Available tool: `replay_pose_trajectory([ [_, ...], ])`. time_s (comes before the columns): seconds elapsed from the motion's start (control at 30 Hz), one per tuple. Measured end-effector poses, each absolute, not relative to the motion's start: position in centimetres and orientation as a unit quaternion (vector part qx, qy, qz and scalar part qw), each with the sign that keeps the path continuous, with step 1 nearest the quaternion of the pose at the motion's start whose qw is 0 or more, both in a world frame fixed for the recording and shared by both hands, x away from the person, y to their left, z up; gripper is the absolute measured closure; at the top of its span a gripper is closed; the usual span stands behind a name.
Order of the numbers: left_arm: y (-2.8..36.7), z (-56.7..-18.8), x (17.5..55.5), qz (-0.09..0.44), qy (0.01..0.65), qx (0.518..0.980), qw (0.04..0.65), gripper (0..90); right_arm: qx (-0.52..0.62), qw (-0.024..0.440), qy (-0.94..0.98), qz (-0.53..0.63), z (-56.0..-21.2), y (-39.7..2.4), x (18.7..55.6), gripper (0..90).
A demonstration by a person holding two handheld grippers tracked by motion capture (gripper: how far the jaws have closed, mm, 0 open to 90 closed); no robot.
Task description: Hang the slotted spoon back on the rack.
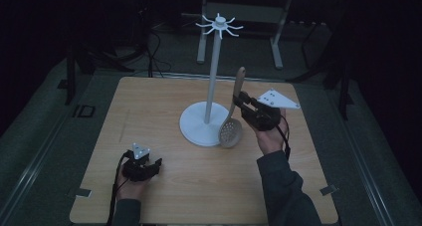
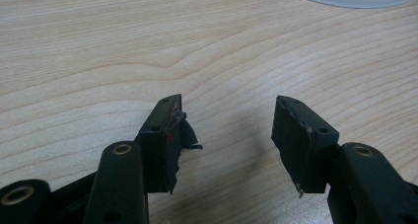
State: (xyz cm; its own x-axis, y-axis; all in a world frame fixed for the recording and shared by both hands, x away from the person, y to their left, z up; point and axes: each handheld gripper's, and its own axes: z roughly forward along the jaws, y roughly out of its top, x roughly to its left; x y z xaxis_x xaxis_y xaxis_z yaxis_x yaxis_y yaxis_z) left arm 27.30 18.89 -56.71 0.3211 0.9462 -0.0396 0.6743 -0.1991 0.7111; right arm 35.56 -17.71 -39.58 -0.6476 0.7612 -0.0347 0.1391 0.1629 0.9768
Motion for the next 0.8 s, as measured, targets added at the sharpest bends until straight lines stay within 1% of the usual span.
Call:
replay_pose_trajectory([
  [0.8, 18.9, -56.7, 27.3, 0.209, 0.545, 0.744, 0.324, 45.9, 0.317, 0.279, 0.707, 0.567, -37.0, -17.3, 37.3, 73.3],
])
